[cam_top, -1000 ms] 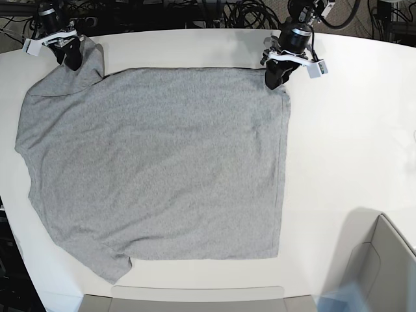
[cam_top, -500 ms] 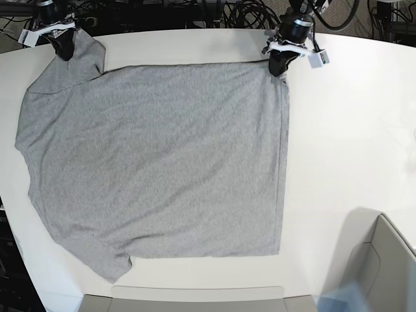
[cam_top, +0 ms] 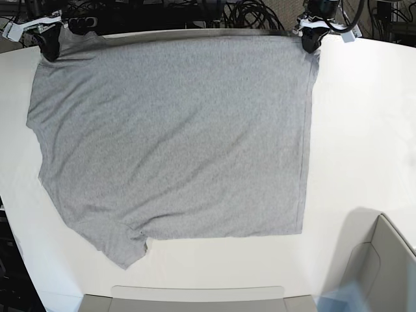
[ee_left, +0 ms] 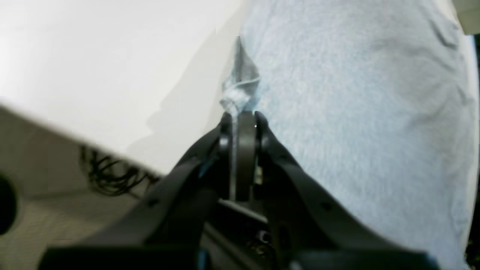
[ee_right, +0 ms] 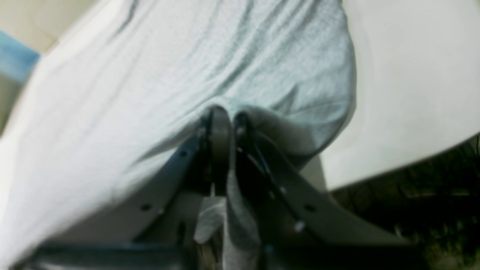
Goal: Fold the T-shirt properly
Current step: 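Lift the shoulder corners and pull them toward the robot, then lay the shoulder edge down and spread it with both grippers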
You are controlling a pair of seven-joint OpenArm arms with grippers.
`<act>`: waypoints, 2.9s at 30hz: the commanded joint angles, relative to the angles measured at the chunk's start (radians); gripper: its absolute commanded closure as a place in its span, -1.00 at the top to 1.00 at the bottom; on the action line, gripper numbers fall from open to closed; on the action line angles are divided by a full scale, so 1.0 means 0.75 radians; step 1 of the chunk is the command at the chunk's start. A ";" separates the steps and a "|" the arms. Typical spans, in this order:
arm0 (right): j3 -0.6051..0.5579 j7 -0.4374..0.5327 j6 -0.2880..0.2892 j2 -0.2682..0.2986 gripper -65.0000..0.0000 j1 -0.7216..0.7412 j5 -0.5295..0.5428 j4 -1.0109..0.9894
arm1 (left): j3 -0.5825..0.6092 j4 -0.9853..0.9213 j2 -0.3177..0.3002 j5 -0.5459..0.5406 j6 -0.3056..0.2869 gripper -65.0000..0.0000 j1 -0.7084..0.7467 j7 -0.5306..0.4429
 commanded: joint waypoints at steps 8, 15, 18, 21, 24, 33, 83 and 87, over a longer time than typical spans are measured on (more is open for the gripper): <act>0.208 -0.322 0.047 0.010 -1.00 0.196 0.013 0.106 | 0.002 0.059 -0.008 0.009 -0.006 -1.00 -0.089 -0.019; 0.300 -0.559 0.114 0.008 -1.00 0.421 -0.192 0.108 | -0.006 0.059 -0.004 0.009 0.019 -1.00 -0.255 0.163; 0.300 -0.620 0.141 0.008 -1.00 0.505 -0.284 0.108 | -0.002 0.059 -0.004 0.009 0.166 -1.00 -0.341 0.237; 0.300 -0.653 0.153 0.008 -1.00 0.562 -0.347 0.108 | -0.002 0.059 -0.004 0.007 0.236 -1.00 -0.411 0.255; 0.296 -0.678 0.153 0.008 -1.00 0.624 -0.413 0.108 | -0.002 0.059 -0.004 0.005 0.246 -1.00 -0.464 0.257; 0.251 -0.796 0.159 0.010 -1.00 0.851 -0.634 0.100 | -0.008 0.004 -0.002 0.007 0.369 -1.00 -0.738 0.511; 0.367 -0.805 0.347 -0.019 -0.09 1.239 -1.129 -0.135 | -0.008 -0.071 -0.022 0.009 0.696 -0.31 -0.922 0.707; 0.412 -0.803 0.347 -0.019 -0.09 1.188 -1.129 -0.139 | 0.002 -0.076 -0.067 0.009 0.690 -0.28 -0.867 0.709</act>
